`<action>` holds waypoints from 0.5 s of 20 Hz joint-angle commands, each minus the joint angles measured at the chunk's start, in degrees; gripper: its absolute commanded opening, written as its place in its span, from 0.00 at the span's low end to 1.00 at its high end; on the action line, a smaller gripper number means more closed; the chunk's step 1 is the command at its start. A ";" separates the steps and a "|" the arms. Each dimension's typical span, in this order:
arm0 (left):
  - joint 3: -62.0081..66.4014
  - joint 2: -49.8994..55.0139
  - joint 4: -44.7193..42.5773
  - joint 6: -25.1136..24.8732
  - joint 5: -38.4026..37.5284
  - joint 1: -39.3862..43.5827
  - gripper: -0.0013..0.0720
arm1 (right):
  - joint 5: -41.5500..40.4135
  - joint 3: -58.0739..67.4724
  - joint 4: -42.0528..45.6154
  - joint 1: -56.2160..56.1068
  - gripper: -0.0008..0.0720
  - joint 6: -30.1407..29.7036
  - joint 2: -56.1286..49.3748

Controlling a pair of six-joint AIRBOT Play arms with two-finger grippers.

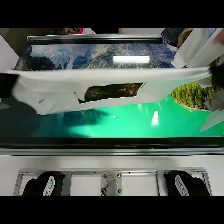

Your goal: Fold the clothes and pants, and hang the long-sleeved shirts on hangers.

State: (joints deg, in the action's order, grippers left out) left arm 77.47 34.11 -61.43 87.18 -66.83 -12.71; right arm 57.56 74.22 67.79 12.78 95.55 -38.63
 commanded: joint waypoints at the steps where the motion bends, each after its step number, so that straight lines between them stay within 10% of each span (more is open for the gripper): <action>1: 12.20 -7.30 -0.04 1.86 1.46 0.46 0.03 | 2.95 11.04 1.11 -0.02 0.02 -0.33 7.15; 10: 15.41 3.96 0.00 3.98 -2.47 0.42 0.03 | 12.52 15.39 6.03 -0.02 0.02 2.56 4.57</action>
State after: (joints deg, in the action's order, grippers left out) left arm 94.65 33.28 -61.34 90.61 -67.24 -12.34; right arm 64.58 88.77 72.95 12.78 97.69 -31.07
